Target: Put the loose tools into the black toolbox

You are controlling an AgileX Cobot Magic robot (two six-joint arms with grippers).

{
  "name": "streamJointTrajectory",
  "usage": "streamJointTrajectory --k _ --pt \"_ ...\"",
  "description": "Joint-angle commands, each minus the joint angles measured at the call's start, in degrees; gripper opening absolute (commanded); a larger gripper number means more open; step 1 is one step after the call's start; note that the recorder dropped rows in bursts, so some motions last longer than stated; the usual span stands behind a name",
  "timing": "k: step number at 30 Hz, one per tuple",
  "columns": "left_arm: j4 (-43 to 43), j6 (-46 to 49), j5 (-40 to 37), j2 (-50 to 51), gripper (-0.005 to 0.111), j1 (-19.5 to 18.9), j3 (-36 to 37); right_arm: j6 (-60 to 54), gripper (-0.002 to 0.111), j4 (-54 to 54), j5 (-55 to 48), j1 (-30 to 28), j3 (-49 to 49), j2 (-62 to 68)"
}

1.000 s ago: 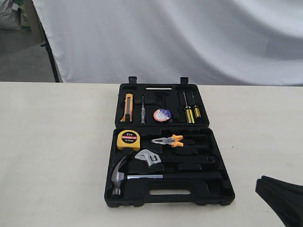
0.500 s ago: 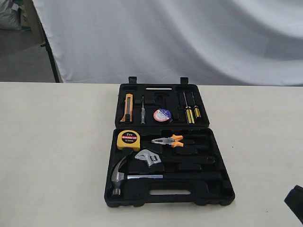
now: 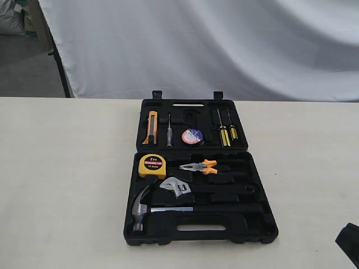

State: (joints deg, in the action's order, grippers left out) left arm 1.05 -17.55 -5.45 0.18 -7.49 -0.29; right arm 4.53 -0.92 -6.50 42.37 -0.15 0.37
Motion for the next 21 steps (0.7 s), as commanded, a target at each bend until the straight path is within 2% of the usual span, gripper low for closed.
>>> streamJointTrajectory --k 1,8,11,14,21 --pt "0.3 -0.3 0.4 -0.2 0.001 -1.5 -0.2 0.2 0.004 -0.6 0.1 -7.1 0.2 -0.4" --pt "0.3 -0.3 0.4 -0.2 0.001 -1.5 -0.2 2.5 0.004 4.1 0.5 -29.3 0.2 -0.4" --pt "0.3 -0.3 0.4 -0.2 0.001 -1.5 -0.2 2.5 0.004 4.1 0.5 -36.5 0.2 -0.4" --pt "0.3 -0.3 0.4 -0.2 0.001 -1.5 -0.2 2.5 0.004 4.1 0.2 -38.6 0.2 -0.4" --pt "0.3 -0.3 0.4 -0.2 0.001 -1.5 -0.2 2.5 0.004 4.0 -1.1 -37.2 0.2 -0.4"
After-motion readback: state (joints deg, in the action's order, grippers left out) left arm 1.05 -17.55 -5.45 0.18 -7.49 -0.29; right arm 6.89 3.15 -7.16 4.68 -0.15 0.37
